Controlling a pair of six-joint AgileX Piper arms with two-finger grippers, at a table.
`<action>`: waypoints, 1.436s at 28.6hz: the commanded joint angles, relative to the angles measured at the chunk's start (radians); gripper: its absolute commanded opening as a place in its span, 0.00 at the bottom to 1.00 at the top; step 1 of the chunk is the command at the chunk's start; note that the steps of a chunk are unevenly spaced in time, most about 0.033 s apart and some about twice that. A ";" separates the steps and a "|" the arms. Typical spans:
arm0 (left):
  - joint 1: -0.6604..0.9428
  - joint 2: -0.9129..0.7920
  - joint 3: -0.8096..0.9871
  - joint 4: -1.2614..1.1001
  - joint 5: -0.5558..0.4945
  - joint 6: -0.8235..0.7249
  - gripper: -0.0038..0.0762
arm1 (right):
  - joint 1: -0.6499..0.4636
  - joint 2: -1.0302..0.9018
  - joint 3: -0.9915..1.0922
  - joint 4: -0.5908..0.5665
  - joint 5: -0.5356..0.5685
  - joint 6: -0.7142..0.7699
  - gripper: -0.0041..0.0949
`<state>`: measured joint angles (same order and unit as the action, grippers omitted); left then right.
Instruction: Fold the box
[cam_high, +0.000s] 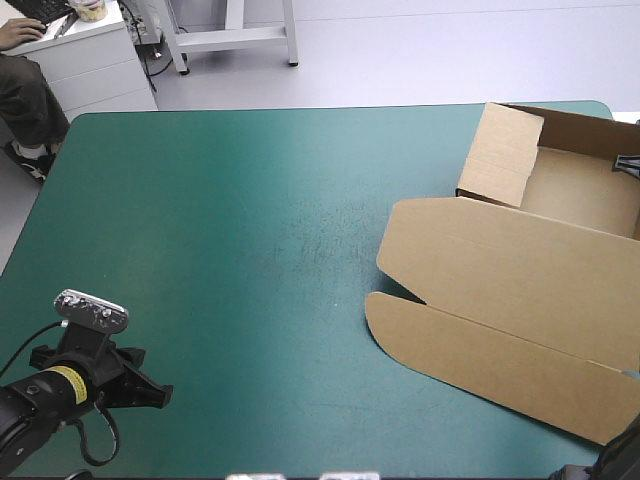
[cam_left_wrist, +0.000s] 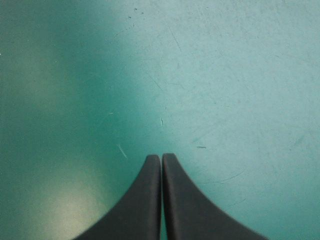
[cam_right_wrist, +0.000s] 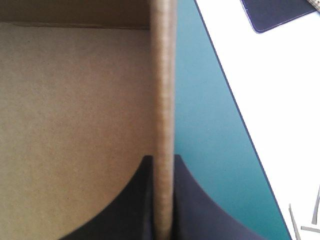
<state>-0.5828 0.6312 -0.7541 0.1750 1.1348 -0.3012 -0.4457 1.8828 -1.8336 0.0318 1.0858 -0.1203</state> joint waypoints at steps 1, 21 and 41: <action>-0.005 0.000 -0.025 0.006 -0.043 -0.009 0.04 | -0.027 -0.063 -0.033 0.051 -0.029 -0.042 0.07; -0.005 0.000 -0.025 0.004 -0.043 -0.009 0.04 | -0.027 -0.083 -0.035 0.043 -0.028 -0.044 0.87; -0.005 0.000 -0.025 0.061 -0.054 -0.009 0.04 | -0.025 -0.193 -0.008 0.475 0.168 -0.220 0.02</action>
<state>-0.5828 0.6312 -0.7546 0.2136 1.1330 -0.3012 -0.4660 1.7651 -1.8310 0.4065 1.2391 -0.3034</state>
